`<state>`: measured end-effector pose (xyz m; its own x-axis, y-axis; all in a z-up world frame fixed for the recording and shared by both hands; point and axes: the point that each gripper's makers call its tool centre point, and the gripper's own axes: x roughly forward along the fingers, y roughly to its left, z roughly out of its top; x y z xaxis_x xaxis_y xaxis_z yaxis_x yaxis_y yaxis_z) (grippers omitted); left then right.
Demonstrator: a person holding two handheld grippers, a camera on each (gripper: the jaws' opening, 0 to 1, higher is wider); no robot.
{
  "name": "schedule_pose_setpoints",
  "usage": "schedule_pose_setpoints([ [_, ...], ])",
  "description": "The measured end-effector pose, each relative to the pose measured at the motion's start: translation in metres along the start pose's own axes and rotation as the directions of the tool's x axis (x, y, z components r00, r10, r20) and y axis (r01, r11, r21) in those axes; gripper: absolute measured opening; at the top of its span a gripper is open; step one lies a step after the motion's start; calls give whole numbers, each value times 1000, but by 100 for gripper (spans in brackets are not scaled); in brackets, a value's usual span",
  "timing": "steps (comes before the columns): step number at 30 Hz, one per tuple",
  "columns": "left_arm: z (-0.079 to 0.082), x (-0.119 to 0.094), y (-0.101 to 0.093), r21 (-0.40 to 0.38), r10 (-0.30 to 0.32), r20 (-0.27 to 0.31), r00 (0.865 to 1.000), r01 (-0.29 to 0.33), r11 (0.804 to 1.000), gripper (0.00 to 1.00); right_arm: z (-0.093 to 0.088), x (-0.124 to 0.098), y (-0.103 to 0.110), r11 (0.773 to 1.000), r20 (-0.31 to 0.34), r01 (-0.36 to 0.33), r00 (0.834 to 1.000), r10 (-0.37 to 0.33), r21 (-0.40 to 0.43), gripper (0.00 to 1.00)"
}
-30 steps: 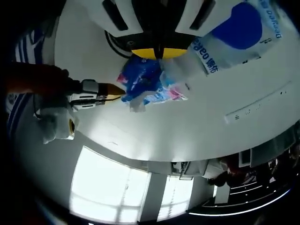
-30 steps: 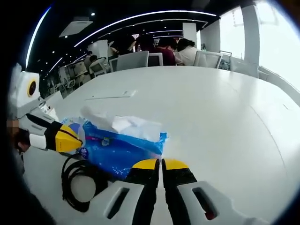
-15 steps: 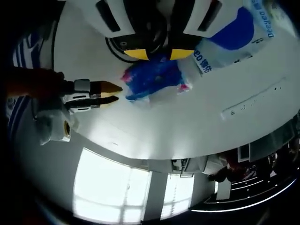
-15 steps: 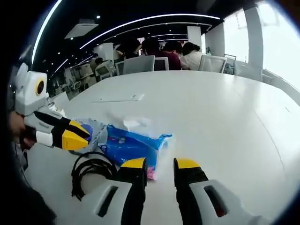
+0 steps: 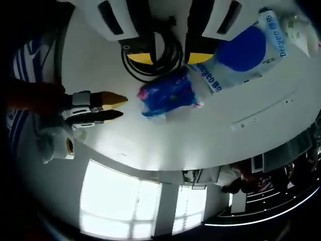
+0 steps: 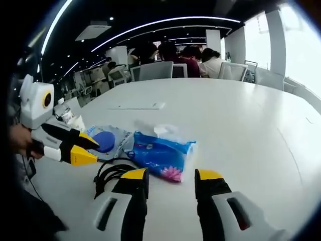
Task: Arrange the tabletop items into an orderly group along one side of the table until the central work area is clear of visible clutter.
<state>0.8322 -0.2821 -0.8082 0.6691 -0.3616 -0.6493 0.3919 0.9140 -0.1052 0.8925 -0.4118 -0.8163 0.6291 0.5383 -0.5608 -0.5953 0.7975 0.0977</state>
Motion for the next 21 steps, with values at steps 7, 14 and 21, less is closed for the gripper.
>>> schedule_pose_setpoints([
  [7,-27,-7,-5,-40,6,-38,999,-8,999,22,-21,0,15,999,-59,-36,998,37,27,34],
  [14,-41,-1,-3,-84,20,-71,997,-26,996,22,-38,7,36,994,-119,-84,989,93,77,29],
  [21,-43,12,3,-131,31,-80,996,-42,991,22,-42,16,45,995,-143,-76,986,85,67,24],
])
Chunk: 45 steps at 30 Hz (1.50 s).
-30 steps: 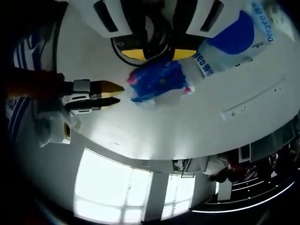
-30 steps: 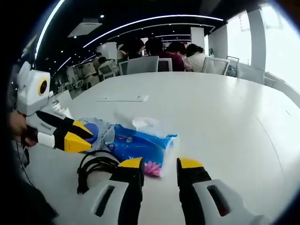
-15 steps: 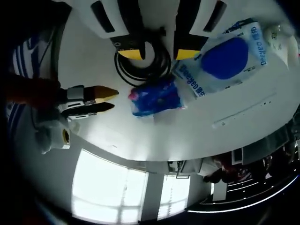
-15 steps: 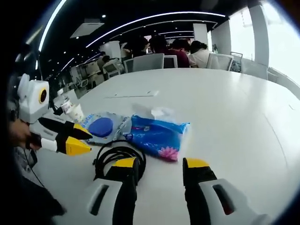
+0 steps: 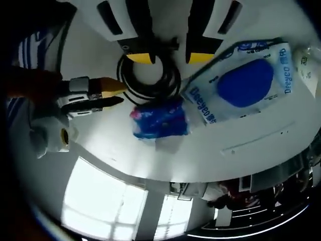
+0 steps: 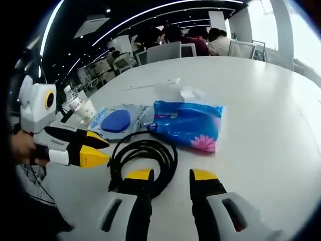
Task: Arrange the tabletop items into an orderly group along one side of the table until the central work area is clear of visible clutter.
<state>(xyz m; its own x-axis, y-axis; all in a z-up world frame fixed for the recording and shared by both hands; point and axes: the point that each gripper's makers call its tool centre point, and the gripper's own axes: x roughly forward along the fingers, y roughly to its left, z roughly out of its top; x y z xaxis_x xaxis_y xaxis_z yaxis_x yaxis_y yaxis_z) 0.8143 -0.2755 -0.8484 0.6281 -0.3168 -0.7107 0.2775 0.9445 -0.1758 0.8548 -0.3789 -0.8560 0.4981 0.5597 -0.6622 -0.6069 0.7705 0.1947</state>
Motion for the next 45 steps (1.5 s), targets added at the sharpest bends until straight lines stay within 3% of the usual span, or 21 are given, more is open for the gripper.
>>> schedule_pose_setpoints([
  [6,-7,8,1,-26,-2,-36,999,1,1000,22,-6,9,3,1000,-33,13,999,-14,-20,16],
  [9,-11,11,1,-54,-9,-43,999,6,999,14,-9,12,3,999,-43,26,999,-27,-21,8],
  [11,-11,12,-7,-120,-53,-44,998,48,992,9,-10,15,-1,999,-42,44,998,-43,4,7],
  [13,-9,13,-3,-101,-37,-41,998,33,994,8,-10,14,-1,998,-47,52,998,-51,28,6],
  [17,-10,15,-2,-150,-54,-51,997,45,988,8,-11,14,-1,997,-49,55,997,-53,51,5],
  [23,-9,12,-3,-157,-57,-55,997,47,986,5,-10,14,-1,994,-47,63,997,-59,85,1],
  [26,-9,8,-4,-178,-78,-70,994,65,982,3,-7,10,-2,989,-30,73,997,-70,127,0],
  [32,-13,-1,-9,-190,-99,-82,992,82,978,2,3,0,3,988,-3,80,997,-80,132,0],
  [45,-1,-26,-22,-187,-133,-40,990,123,975,1,19,-33,13,986,65,82,994,-93,146,0],
])
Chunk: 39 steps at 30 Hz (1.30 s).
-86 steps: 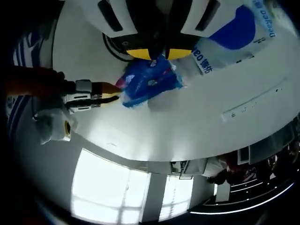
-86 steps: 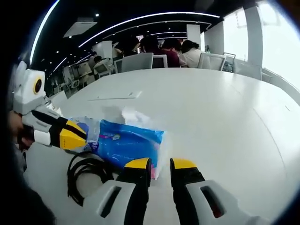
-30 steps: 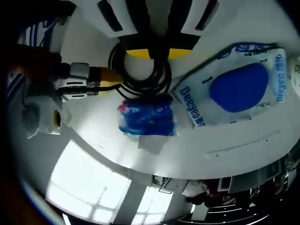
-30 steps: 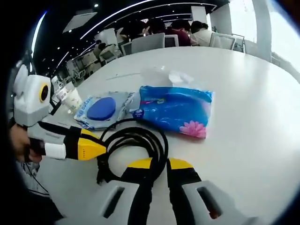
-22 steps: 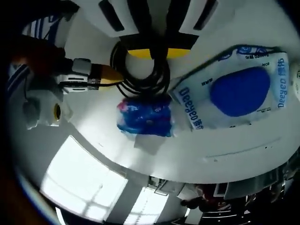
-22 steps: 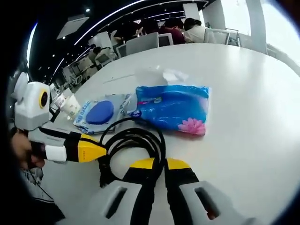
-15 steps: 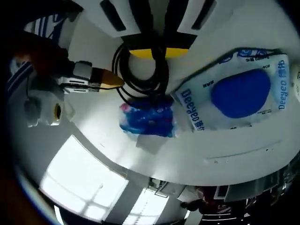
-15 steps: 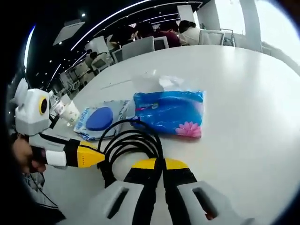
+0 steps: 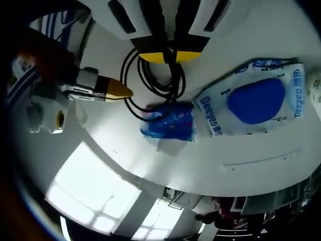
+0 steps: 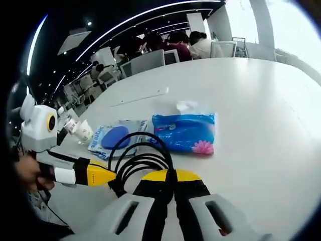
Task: Arrange the tabletop items into an orderly group along one side of the table until the central work area is clear of visible clutter.
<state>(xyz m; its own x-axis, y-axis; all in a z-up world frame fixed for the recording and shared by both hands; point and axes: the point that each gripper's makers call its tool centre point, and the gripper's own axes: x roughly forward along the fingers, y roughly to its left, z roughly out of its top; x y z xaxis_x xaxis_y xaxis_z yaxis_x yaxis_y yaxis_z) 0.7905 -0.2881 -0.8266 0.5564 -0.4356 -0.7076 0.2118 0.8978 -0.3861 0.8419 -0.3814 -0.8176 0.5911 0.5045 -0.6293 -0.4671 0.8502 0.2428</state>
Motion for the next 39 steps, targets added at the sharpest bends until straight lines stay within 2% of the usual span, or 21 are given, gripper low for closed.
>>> schedule_pose_setpoints([
  [6,-2,-13,-12,23,-24,16,1000,24,999,1,4,-18,6,1000,23,3,1000,-3,3,0],
  [10,-7,-16,-15,23,-39,14,999,38,999,1,-3,-24,9,1000,22,7,1000,-8,9,0],
  [22,-30,-7,-11,24,-39,-14,999,40,999,2,-34,-16,7,999,-28,16,999,-15,29,0],
  [25,-33,-5,-8,33,-30,-8,1000,30,999,2,-38,-13,6,997,-33,1,999,2,72,0],
  [28,-34,-4,-4,38,-16,-15,1000,16,999,3,-45,-11,9,998,-49,-11,999,14,65,0],
  [30,-39,0,-1,40,-12,-41,999,14,999,3,-49,-8,10,999,-59,-14,998,16,33,0],
  [31,-44,2,2,41,-4,-69,998,7,999,4,-51,-6,12,1000,-68,-26,997,26,1,0],
  [34,-47,3,3,46,-5,-78,997,9,999,4,-53,-4,10,995,-83,-8,997,-1,-99,1],
  [39,-46,4,4,90,9,-79,997,-2,996,5,-59,1,9,998,-97,1,995,-8,-67,2],
])
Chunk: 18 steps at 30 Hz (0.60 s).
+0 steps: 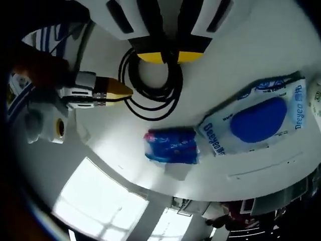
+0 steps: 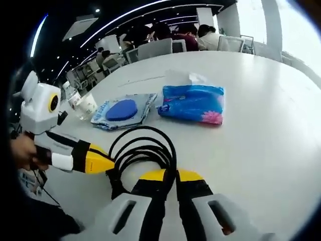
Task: Arrange the tabletop items into an orderly group along one side of the table until the central work area is clear of visible clutter.
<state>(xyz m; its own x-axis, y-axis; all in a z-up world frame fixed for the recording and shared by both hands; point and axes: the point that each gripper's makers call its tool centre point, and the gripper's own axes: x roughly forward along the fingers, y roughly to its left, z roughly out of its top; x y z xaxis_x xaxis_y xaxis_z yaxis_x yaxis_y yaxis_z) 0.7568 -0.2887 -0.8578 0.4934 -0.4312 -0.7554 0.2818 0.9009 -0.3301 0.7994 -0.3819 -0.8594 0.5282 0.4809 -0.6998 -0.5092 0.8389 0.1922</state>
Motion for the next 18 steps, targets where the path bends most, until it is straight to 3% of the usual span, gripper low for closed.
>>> schedule_pose_setpoints([
  [5,-1,-1,0,45,2,-4,1000,-1,999,7,-1,1,1,1000,7,-12,1000,12,-8,6],
  [10,-4,-5,-1,71,-13,-18,1000,14,997,14,1,-2,5,999,21,-42,999,41,31,21],
  [18,7,-19,4,117,0,34,999,-4,993,23,17,-7,9,998,52,-59,997,58,27,33],
])
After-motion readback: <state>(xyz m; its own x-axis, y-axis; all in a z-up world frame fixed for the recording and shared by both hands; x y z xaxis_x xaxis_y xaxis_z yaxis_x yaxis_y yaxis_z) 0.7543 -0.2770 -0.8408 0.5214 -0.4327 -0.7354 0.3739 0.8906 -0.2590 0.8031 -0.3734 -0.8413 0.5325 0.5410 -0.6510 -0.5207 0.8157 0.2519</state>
